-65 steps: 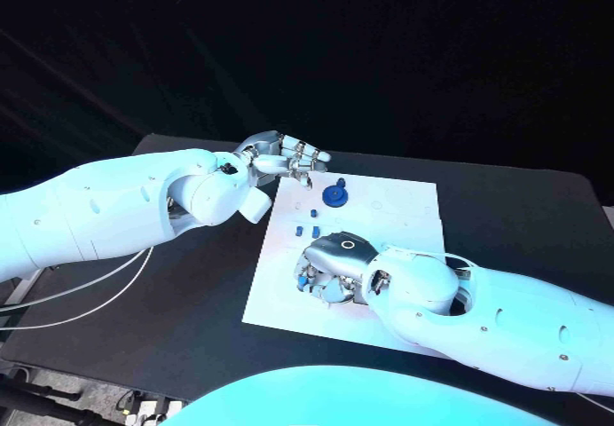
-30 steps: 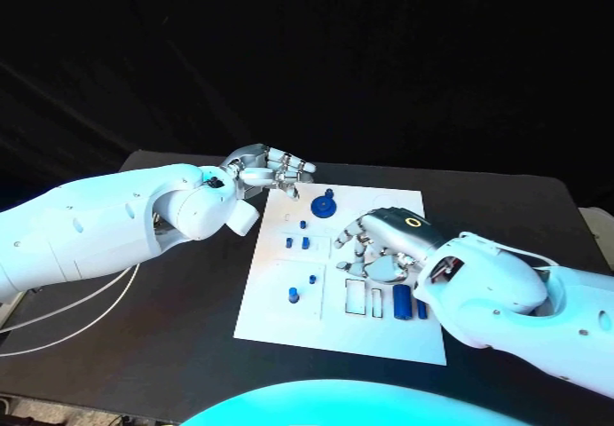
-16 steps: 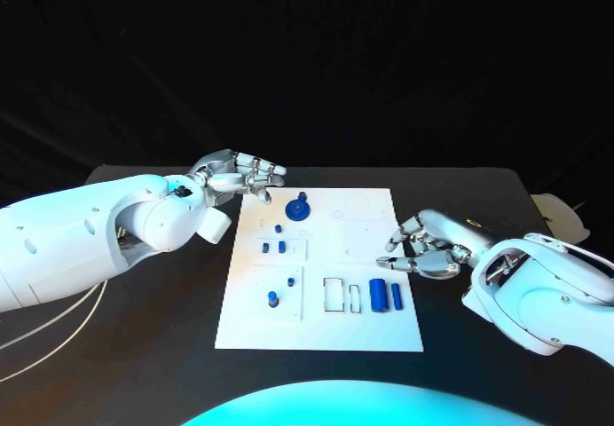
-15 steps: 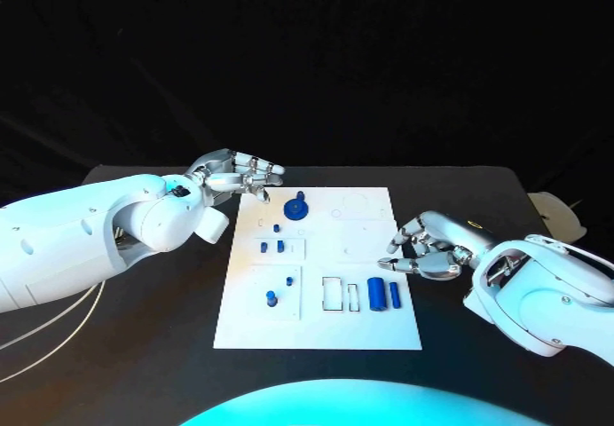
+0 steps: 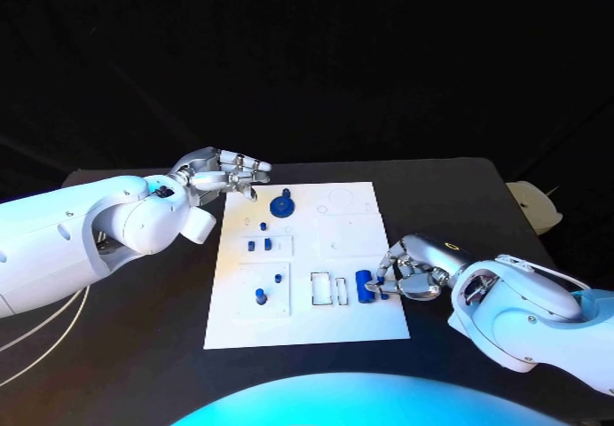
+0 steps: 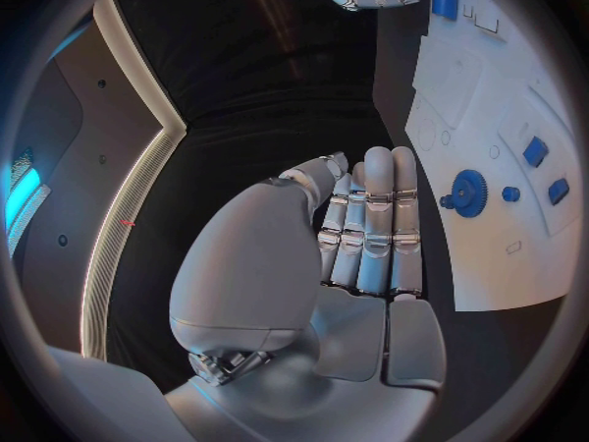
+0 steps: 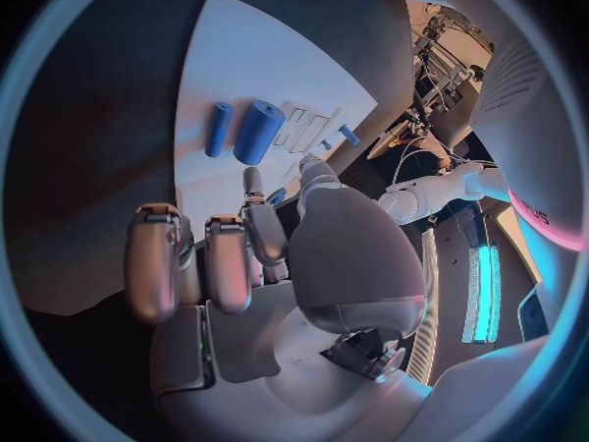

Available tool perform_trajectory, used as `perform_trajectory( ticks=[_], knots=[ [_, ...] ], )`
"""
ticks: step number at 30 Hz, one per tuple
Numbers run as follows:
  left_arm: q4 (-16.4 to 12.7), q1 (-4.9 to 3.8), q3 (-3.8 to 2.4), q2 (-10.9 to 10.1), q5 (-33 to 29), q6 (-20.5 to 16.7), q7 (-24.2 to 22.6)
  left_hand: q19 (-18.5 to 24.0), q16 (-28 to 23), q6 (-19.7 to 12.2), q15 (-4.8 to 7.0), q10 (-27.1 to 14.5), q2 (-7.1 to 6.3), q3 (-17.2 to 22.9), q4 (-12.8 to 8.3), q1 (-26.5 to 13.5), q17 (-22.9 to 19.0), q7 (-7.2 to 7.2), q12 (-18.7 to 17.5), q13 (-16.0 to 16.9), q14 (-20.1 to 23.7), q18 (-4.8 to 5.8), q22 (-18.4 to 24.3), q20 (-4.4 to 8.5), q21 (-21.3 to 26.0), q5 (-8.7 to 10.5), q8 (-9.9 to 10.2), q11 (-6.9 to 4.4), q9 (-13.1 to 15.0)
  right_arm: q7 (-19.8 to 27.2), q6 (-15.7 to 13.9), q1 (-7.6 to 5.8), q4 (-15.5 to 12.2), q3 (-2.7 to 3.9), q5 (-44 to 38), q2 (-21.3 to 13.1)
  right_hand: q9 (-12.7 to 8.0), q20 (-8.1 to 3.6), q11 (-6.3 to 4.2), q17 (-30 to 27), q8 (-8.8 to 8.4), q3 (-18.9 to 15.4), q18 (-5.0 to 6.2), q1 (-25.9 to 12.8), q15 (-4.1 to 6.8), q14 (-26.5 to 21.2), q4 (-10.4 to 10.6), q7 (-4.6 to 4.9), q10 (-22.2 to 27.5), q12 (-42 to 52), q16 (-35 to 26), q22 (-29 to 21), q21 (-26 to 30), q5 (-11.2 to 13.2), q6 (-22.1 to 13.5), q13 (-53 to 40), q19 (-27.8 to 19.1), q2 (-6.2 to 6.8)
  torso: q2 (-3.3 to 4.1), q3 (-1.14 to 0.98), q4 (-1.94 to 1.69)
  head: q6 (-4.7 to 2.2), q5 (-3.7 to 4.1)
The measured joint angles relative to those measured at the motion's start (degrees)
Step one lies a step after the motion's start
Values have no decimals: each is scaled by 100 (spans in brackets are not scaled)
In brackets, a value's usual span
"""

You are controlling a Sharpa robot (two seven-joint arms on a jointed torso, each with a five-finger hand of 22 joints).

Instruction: Assemble the parts on the task board

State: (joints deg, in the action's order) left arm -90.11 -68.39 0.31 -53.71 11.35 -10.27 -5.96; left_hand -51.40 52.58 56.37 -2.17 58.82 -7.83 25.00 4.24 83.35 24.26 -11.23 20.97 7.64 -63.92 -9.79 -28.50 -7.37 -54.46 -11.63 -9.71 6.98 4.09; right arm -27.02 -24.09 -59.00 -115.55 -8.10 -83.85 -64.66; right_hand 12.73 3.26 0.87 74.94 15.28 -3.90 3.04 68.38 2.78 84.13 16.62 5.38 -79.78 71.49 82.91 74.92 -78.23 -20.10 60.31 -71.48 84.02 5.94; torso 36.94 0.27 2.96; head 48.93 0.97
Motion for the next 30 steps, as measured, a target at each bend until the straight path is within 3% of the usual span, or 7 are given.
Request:
perform_trajectory(
  ticks=[9, 30],
  knots=[
    [-43, 1, 1, -32, -7, 0, -3, 0, 0, 0, 0, 0, 0, 0, 0, 0, 0, 0, 0, 0, 0, 0, 0, 0, 0, 0, 0, 0, 0, -224, -35, 126, 153, 2, -299, 238, 26, 0, 0, 0, 23, -22, 0, -13, 20, -20, -10, -19, 0, 32, 23, -1, -42, 0, 19, -39, 0, -13, 14, -4, -6, 35, 30],
    [-87, 2, 1, -78, -14, 9, 4, 0, 0, 0, 0, 1, 0, 0, 0, 0, 1, 0, 0, 0, 0, 0, 7, 0, 0, 0, 0, 0, 0, -454, 88, 206, 511, 5, -482, 552, 108, 1, -21, -2, 91, -93, 0, 78, 20, -20, -17, -38, -23, 56, 46, 1, -42, -88, 38, -84, 0, -103, 26, -11, -20, 63, -3]
  ],
)
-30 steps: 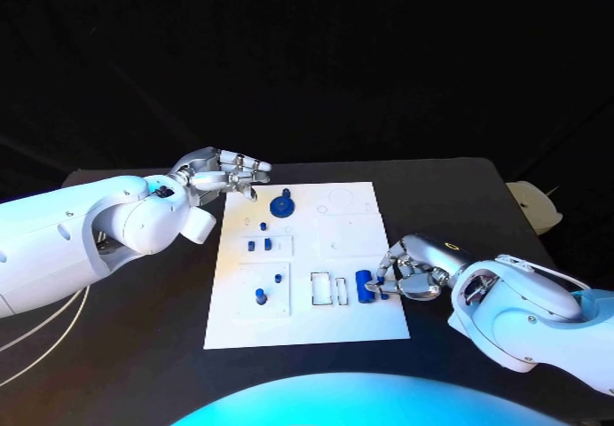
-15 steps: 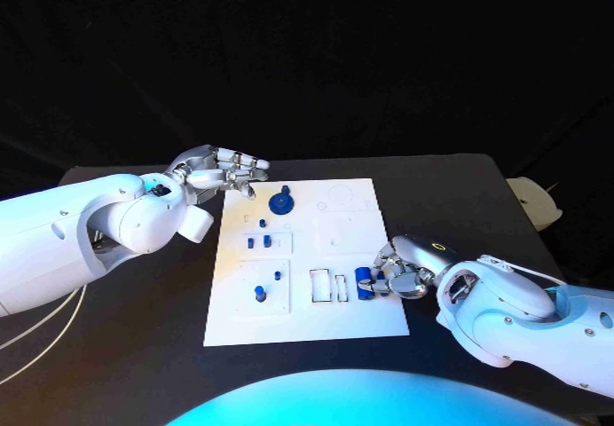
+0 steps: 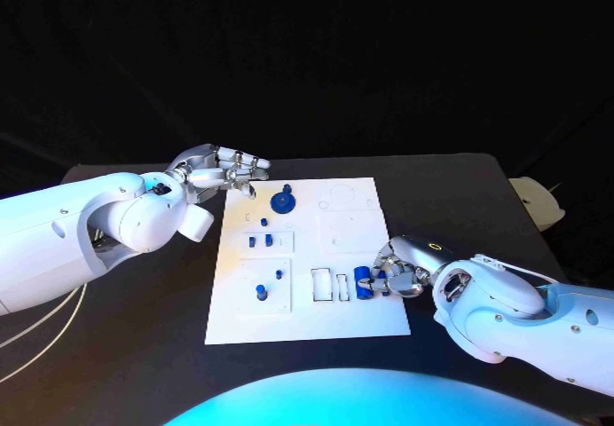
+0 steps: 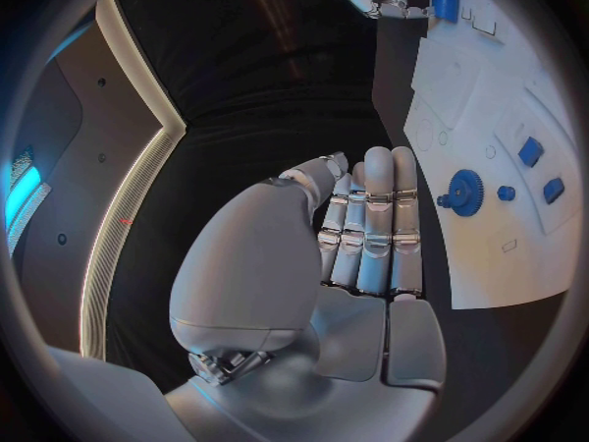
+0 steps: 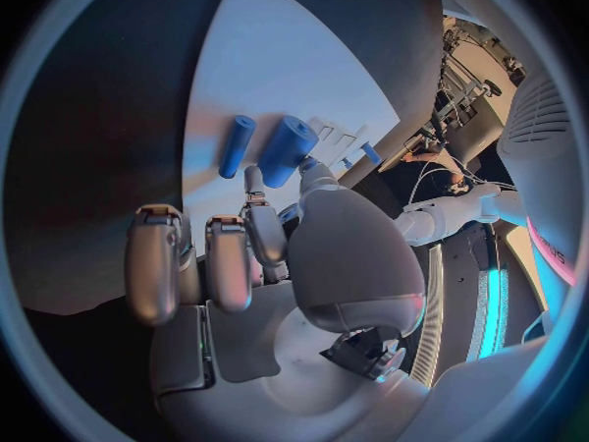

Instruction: Assemble the parts on the task board

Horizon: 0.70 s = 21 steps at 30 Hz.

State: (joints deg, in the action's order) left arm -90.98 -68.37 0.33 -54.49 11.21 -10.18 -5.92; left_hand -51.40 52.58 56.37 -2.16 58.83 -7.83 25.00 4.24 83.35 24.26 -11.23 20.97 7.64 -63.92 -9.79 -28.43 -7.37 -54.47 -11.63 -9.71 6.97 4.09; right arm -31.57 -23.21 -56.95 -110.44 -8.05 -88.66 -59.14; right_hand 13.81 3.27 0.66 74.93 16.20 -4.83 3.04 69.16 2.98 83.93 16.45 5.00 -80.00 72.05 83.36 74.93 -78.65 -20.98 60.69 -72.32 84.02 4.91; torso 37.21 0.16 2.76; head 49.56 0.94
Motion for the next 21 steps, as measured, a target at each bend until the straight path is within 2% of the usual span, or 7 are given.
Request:
perform_trajectory(
  ticks=[8, 17, 21],
  knots=[
    [-7, 0, 0, -18, -9, 8, 9, 21, 0, -21, -20, -20, 5, -64, 64, -100, 0, -20, 33, 0, 20, 0, 30, -21, 57, 0, 0, 20, 0, -23, 153, 62, 67, 1, -20, 107, 15, 0, 0, 0, 0, -17, 0, 0, 0, 0, 17, 0, 0, 0, 0, 2, 0, 0, 0, 0, 0, 0, 3, -4, -2, 12, -12],
    [-16, 0, 0, -36, -25, 16, 15, 5, 0, -41, -20, -42, 6, -112, 112, -174, 0, -1, 67, 0, 20, 1, 68, -36, 108, 0, -23, 1, 0, -29, 185, 112, 61, 25, -78, 144, 48, 0, 0, -1, 42, -48, 0, 2, 2, 2, 15, 0, 0, 27, -1, 1, 0, 0, 0, -24, 0, -2, 7, -8, -6, 25, -35],
    [-21, 0, 0, -39, -31, 19, 17, 5, 0, -41, -20, -62, 6, -112, 112, -174, 0, -1, 67, 0, 20, 0, 74, -36, 108, 0, -22, 21, 0, -31, 157, 120, 62, 25, -85, 151, 101, 0, -21, -1, 86, -63, 0, 64, 31, 11, -1, -38, -20, 28, -1, 1, 0, -69, 38, -30, 0, -63, 7, -8, -6, 26, -35]
  ],
)
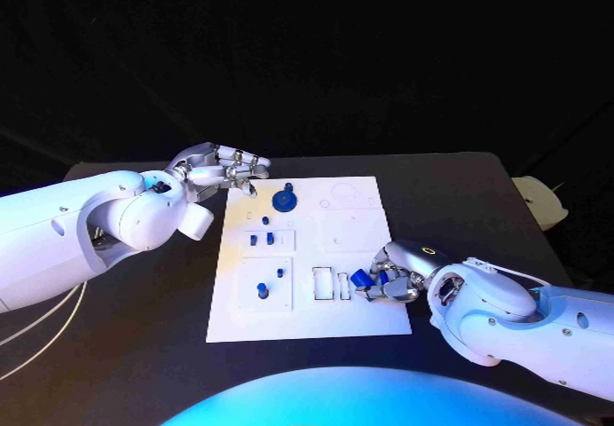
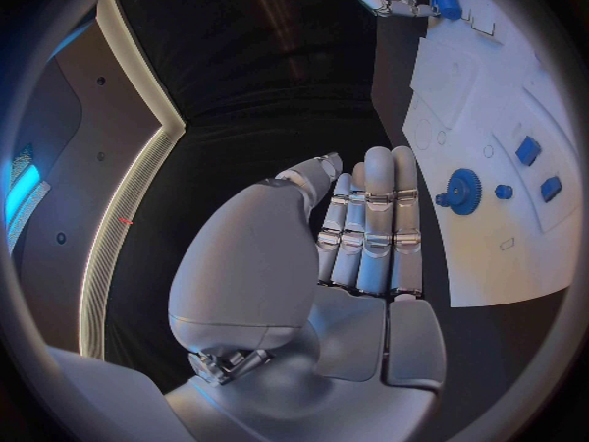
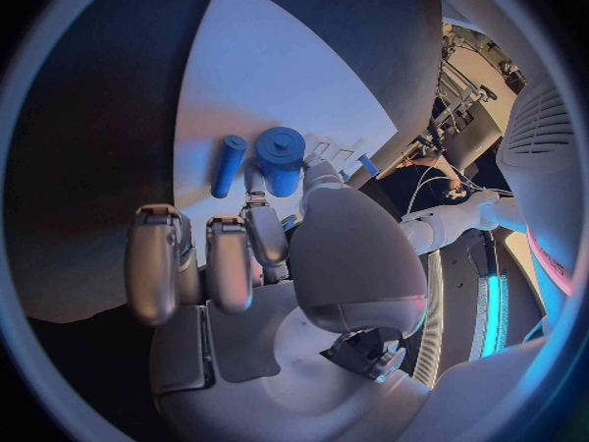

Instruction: Assemble the parts on the task board

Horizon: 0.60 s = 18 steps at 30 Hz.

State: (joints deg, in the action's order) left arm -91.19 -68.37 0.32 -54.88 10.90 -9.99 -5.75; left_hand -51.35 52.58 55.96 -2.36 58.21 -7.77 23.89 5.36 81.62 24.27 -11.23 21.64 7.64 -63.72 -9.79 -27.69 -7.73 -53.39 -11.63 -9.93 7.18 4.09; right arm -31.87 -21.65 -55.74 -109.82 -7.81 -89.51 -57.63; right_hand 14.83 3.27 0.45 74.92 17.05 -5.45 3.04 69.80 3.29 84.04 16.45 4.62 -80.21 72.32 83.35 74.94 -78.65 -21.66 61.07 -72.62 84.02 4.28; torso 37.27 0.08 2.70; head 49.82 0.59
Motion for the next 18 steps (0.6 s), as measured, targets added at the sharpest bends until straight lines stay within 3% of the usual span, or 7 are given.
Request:
perform_trajectory(
  ticks=[9, 13, 18],
  knots=[
    [-5, 0, 0, -6, -6, 6, 5, 0, 0, 0, 0, 0, 0, -15, 15, 0, 0, 0, 0, 0, 0, 0, -1, 0, 0, 0, 0, 0, 0, -27, -157, 29, -51, -17, -14, -31, 68, -43, -71, 0, 49, -41, 0, 182, 32, 10, -24, -41, -31, 81, 117, -1, -194, -189, 42, -95, 1, -181, -1, -3, -3, 0, -9],
    [-5, 0, 0, -7, -7, 8, 7, 0, 0, 0, 0, 0, 0, -15, 15, 0, 0, 0, 0, 0, 0, -1, 2, 0, 0, 0, 0, 0, 0, -60, -310, 31, -180, -3, 10, -112, 134, -43, -92, -1, 93, -46, -67, 248, 46, -5, -28, -43, -52, 125, 155, -1, -270, -310, 44, -155, 1, -199, -2, -7, -3, -3, -7],
    [0, 0, 0, -1, -8, 10, 9, 0, 0, 0, 0, 0, 0, -15, 15, 0, 0, 0, 0, 0, 0, 0, 5, 0, 0, 0, 0, 0, 0, -84, -524, -90, -403, 28, 113, -176, 138, -43, -92, -1, 100, -56, -68, 278, 53, -12, -24, -43, -52, 126, 180, -1, -311, -331, 44, -176, 1, -230, -5, -7, -4, -25, 15]
  ],
)
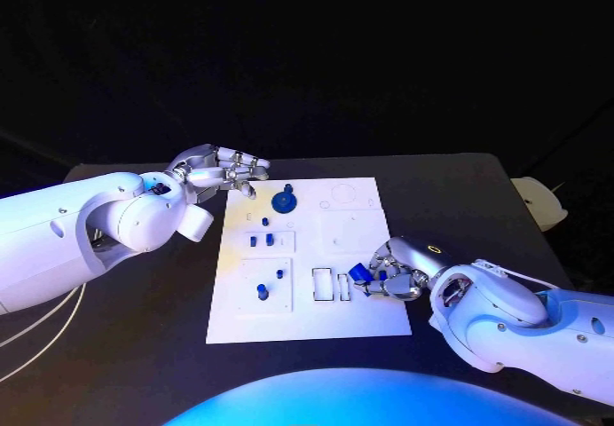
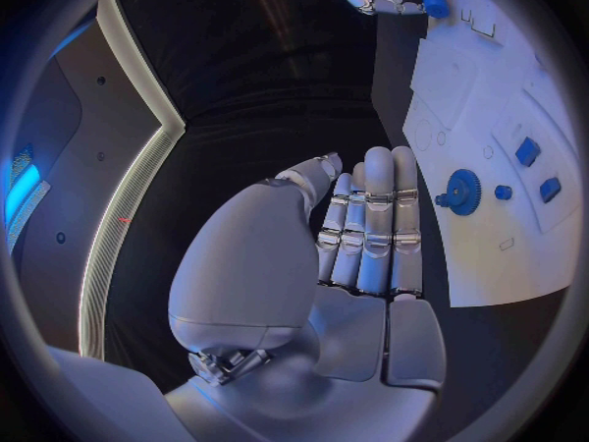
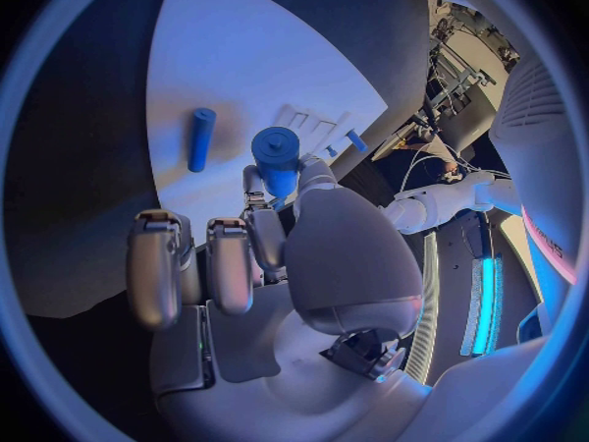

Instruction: Assemble the parts on the task board

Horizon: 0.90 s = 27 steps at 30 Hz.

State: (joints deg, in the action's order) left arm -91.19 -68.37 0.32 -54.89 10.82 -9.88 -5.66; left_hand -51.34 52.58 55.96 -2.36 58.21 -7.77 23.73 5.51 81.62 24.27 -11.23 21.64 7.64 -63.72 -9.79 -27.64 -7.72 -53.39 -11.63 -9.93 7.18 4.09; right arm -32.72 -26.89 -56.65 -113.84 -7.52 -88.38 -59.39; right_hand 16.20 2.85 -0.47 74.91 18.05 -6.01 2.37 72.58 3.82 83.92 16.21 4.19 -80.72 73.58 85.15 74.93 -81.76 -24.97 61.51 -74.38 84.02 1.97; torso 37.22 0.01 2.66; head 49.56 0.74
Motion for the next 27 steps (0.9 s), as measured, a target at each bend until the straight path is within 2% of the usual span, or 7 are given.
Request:
perform_trajectory(
  ticks=[3, 7, 14, 20, 27],
  knots=[
    [1, 0, 0, 9, 0, 0, 1, 0, 0, 0, 0, 0, 0, 0, 0, 0, 0, 0, 0, 0, 0, 0, 0, 0, 26, 0, 0, 0, 0, -8, -111, -97, -110, 14, 75, -3, 1, 0, 0, 0, 0, 0, 0, 7, 0, 0, 0, 0, 0, 0, 0, 0, 0, 0, 0, -1, 0, -7, 1, 0, -3, -17, 4],
    [-32, 0, 0, 16, -1, 0, 3, 0, 0, 0, 0, 0, 0, 0, 0, 0, 0, 0, 0, 0, 0, 0, 0, 0, 26, 0, 0, 0, 0, -14, -209, -152, -136, 15, 170, 73, 1, 0, 0, 0, -1, -1, 0, 15, 0, 0, 0, 0, 0, 23, 0, 0, -23, -32, 0, 0, 0, -15, 4, 2, -8, -43, 9],
    [-83, 0, 0, 57, -1, 3, 6, 3, 0, 0, 0, 0, 0, 0, 0, 0, 0, 0, 25, 0, 0, 0, 7, 3, 26, 0, 0, 0, 0, -18, -220, -175, 85, 6, 394, 458, 3, 0, -20, 0, -3, -1, 0, 15, 0, 0, 0, 0, -20, 23, -1, -1, -23, -32, 0, 0, 0, -15, 9, 7, -25, -62, 6],
    [-82, 1, 0, 58, -2, 3, 6, 3, 0, 0, 0, 0, 0, 0, 0, 0, 0, 0, 32, 0, 0, 0, 9, 3, 26, 0, 0, 0, 0, -19, -91, -129, 259, -8, 580, 755, 3, -31, -31, 0, 59, -66, 2, 13, 0, 0, 45, 0, -31, 23, 84, -1, -68, -56, 0, -21, -10, -18, 16, 7, -29, -55, 1],
    [-134, 1, 0, 57, -3, 4, 9, 3, 0, 0, 0, -13, 0, 0, 0, 0, 0, 0, 32, 0, 0, 0, 9, 4, 26, 0, 0, -13, 0, -21, 166, -111, 377, -8, 685, 904, 5, -41, -58, -1, 116, -127, 2, -144, 20, 21, 34, -1, -84, 51, 108, -2, -78, -56, 1, -48, 0, -173, 20, 5, -30, -48, -18]
  ],
)
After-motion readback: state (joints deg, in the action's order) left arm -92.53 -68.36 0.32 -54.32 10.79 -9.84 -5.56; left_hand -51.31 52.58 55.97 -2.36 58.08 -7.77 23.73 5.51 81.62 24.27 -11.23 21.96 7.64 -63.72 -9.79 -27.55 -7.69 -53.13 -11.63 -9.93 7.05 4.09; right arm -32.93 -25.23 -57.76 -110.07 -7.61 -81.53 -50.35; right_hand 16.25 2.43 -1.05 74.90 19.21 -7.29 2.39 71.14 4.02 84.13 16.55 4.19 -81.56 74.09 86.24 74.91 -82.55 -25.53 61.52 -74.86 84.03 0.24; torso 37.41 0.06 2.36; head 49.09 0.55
